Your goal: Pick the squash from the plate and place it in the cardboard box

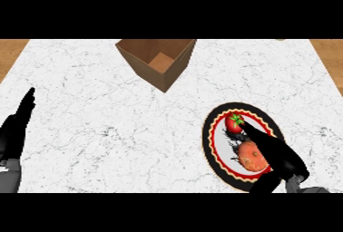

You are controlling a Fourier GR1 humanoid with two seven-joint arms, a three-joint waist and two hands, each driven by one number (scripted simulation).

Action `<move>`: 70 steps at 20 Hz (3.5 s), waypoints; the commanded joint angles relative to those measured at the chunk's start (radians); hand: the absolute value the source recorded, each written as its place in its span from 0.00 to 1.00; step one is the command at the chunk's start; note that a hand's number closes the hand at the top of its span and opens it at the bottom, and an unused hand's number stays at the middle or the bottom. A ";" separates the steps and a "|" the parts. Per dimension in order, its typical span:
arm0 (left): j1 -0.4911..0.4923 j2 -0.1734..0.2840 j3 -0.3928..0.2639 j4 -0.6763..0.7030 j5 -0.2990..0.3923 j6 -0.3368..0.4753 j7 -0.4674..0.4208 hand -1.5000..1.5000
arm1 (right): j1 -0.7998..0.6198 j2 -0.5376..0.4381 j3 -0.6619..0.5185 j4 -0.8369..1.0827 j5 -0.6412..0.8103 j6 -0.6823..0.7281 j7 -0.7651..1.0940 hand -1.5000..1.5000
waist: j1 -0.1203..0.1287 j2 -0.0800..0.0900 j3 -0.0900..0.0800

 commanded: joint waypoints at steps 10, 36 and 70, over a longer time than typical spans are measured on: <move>0.012 -0.036 0.008 -0.019 -0.033 0.002 0.002 0.50 | -0.077 0.043 -0.007 0.174 0.269 -0.304 -0.112 1.00 | 0.002 0.000 0.000; -0.035 0.004 0.055 0.061 -0.006 -0.053 -0.048 0.50 | -0.903 -0.046 -0.236 0.762 0.177 -0.472 -0.716 1.00 | 0.010 0.002 0.000; -0.142 -0.067 -0.032 0.051 -0.073 -0.031 -0.022 0.50 | -1.458 0.302 -0.443 1.487 0.073 -0.666 -0.359 0.00 | 0.124 0.051 -0.002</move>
